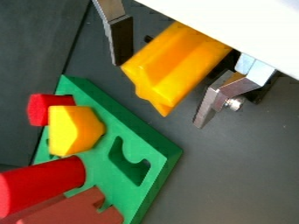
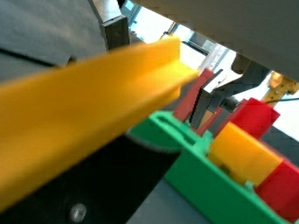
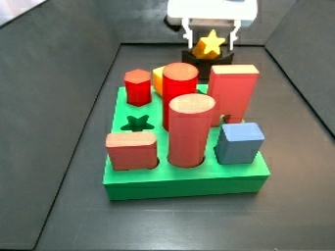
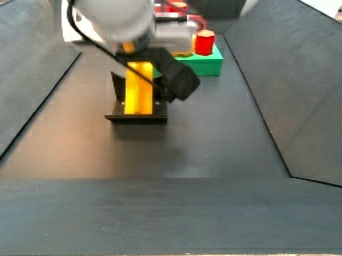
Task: Pick up the star object. Move up. Place the star object on the fixture. Regrasp the star object. Move to above the board. Insert the star object.
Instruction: Regrasp the star object.
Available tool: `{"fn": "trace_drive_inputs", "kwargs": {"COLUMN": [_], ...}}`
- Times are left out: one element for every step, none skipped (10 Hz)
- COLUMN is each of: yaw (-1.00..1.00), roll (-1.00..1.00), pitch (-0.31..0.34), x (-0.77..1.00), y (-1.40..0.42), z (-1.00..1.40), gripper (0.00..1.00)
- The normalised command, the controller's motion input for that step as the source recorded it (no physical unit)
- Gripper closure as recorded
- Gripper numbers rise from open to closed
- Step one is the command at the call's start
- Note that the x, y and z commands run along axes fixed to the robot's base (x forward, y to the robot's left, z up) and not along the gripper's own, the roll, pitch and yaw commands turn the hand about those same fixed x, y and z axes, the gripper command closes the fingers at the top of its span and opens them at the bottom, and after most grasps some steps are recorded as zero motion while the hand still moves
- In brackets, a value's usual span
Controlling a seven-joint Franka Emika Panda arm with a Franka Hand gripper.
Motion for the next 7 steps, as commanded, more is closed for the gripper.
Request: {"fn": "trace_drive_inputs", "kwargs": {"yaw": [0.03, 0.03, 0.01, 0.00, -0.02, -0.03, -0.03], "roll": [0.02, 0.04, 0.05, 0.05, 0.04, 0.04, 0.03], "pitch": [0.043, 0.053, 0.069, 0.075, 0.079, 0.072, 0.068], "x": [-0.02, -0.03, -0.04, -0.04, -0.03, -0.03, -0.02], "y": [0.01, 0.00, 0.00, 0.01, 0.01, 0.01, 0.01], "z": [1.00, 1.00, 1.00, 0.87, 0.63, 0.44, 0.25], "gripper": [0.00, 0.00, 0.00, 0.00, 0.00, 0.00, 0.00]}}
